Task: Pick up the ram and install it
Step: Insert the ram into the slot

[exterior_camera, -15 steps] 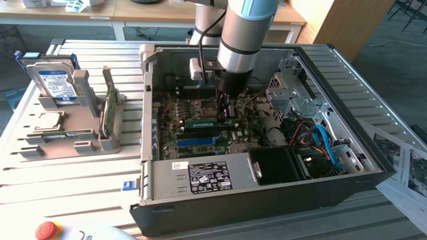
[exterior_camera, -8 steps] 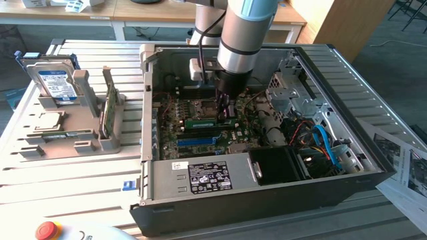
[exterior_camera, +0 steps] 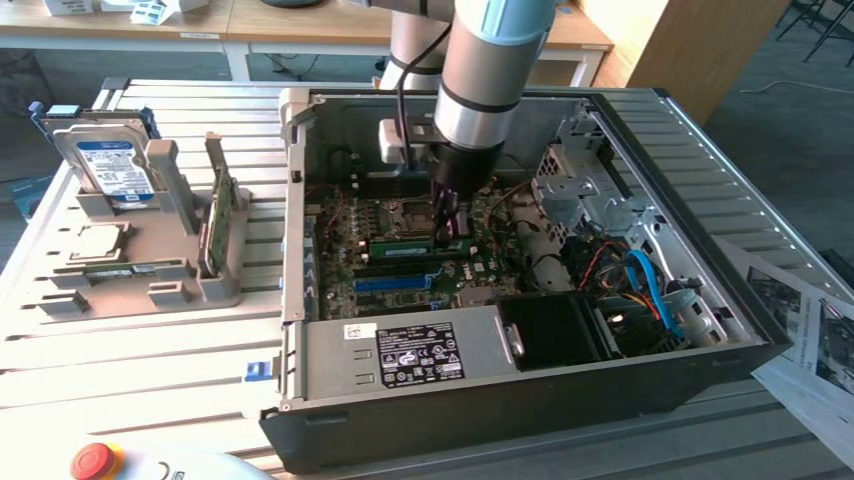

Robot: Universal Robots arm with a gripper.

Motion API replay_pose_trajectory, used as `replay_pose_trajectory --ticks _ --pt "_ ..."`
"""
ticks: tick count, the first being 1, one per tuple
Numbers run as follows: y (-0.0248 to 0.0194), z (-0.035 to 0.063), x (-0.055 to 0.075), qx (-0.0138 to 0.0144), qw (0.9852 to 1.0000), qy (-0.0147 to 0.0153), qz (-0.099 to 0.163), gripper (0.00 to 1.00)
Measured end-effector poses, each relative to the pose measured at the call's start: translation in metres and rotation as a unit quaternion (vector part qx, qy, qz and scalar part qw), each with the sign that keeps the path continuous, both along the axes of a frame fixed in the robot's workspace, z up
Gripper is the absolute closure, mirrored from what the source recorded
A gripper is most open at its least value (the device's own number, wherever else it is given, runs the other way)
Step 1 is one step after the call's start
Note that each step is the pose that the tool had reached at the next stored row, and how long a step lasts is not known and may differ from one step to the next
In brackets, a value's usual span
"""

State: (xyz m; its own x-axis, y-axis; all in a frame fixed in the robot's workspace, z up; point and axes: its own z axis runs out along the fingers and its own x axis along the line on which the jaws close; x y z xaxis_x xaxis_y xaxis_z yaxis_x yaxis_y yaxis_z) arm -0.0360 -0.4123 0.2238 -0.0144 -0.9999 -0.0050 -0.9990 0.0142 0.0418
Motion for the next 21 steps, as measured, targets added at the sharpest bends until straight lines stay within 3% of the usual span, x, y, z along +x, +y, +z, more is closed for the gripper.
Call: replay_pose_trajectory --ticks 21 --pt "0.0 -0.0031 -0.0001 0.0 1.0 0.0 0.0 0.88"
